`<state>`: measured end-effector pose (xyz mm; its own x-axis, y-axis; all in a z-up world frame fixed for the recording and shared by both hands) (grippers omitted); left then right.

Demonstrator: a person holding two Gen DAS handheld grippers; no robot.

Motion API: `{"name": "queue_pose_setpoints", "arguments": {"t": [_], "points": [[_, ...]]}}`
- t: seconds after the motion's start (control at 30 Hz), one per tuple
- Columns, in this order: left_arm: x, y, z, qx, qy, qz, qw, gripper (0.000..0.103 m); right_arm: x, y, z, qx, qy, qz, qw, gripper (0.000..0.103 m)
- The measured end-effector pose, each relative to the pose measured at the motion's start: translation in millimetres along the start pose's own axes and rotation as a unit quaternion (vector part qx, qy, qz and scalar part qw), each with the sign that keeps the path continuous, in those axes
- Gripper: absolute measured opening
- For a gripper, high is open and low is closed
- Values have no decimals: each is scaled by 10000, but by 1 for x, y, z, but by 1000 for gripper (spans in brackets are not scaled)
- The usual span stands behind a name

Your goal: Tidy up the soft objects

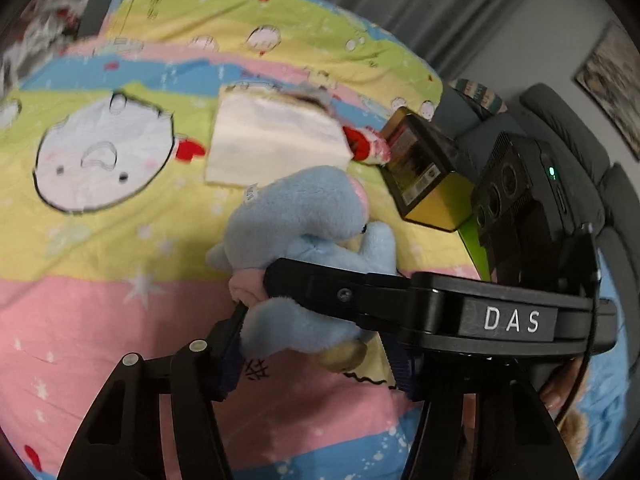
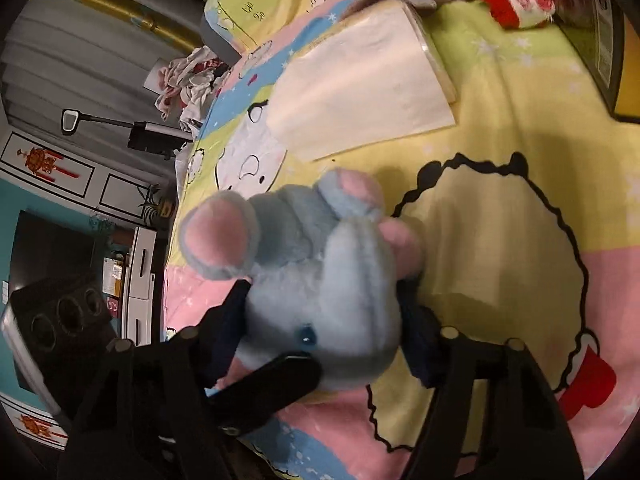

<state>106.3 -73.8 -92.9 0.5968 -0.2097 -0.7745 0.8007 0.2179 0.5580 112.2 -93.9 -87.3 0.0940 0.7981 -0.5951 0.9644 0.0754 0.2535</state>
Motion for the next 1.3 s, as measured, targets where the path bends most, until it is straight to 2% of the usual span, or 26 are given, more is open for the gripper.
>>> {"name": "queue_pose_setpoints", "arguments": {"t": [0.13,0.3,0.4,0.5,0.63,0.8,0.93,1.07,1.3], "points": [[-17,16,22,130,-104,350,9992,60,-26,12,-10,-117,170,288,9994,64],[-37,37,67,515,-317,833,9947,60,-80,33,-24,-370,212,942,9946,64],[-44,52,103,753,-601,1072,9896,60,-118,48,-23,-472,155,1412,9887,64],[-43,65,147,920,-1049,1074,9844,60,-159,63,-17,-406,165,1916,9805,64],[-37,79,202,1277,-1357,1216,9749,60,-215,78,-2,-349,18,2547,9664,64],[-13,93,269,1613,-1852,1057,9636,60,-283,95,33,-99,-314,3177,9476,64],[9,100,308,1853,-1913,887,9598,60,-316,109,62,134,-654,3384,9386,64],[35,108,330,1842,-1929,658,9615,60,-331,127,90,316,-847,3443,9345,64],[75,94,340,1888,-1730,210,9664,60,-333,131,148,853,-1091,3369,9313,64]]}}
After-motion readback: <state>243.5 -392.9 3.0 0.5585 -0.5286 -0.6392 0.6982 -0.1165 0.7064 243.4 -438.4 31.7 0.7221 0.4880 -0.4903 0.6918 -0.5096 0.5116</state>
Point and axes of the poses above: each gripper's, at about its wrist camera, not at the fingertips, and x roughly the way its jaws point, z to its right, y to its top, the point moved 10 cm from there along x, roughly the way its jaws point, and after that the axes turned 13 degrees about y, right-handed, at the moved point
